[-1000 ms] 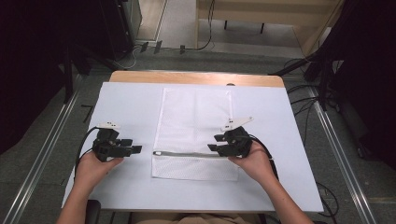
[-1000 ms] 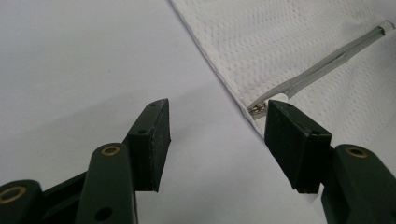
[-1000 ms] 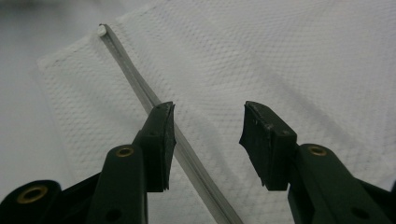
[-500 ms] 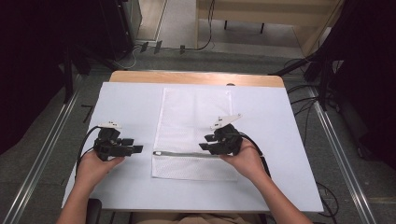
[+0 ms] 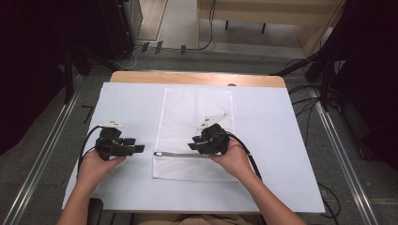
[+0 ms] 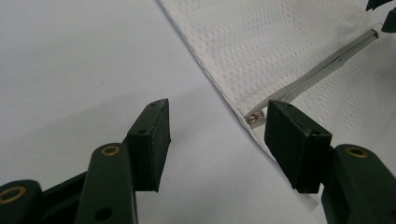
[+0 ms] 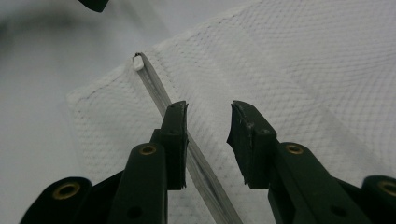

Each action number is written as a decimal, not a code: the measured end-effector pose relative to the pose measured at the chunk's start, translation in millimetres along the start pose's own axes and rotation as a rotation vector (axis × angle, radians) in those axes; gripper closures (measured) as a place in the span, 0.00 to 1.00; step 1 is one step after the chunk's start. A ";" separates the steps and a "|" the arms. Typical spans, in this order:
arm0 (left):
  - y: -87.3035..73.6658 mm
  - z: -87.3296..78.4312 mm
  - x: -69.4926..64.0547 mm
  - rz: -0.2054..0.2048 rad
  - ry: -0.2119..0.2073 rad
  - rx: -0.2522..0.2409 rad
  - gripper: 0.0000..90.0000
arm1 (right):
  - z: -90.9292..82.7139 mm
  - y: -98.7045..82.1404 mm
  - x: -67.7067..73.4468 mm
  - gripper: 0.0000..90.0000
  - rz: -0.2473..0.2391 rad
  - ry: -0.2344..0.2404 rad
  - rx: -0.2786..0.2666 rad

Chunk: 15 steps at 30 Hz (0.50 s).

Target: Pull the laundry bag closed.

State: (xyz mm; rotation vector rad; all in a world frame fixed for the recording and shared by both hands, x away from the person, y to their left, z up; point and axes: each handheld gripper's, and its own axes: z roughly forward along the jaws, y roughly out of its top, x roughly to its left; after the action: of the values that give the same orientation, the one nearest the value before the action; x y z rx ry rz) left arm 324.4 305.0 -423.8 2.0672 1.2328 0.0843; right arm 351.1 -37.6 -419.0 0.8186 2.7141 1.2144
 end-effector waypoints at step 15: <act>1.2 0.6 1.2 0.003 -0.001 0.000 0.46 | 30.8 15.3 12.5 0.85 0.016 0.043 0.004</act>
State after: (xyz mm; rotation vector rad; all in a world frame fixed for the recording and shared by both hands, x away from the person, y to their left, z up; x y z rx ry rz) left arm 326.1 305.3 -423.8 2.0688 1.2290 0.0850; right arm 355.1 -2.2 -427.4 0.8253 2.7505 1.2443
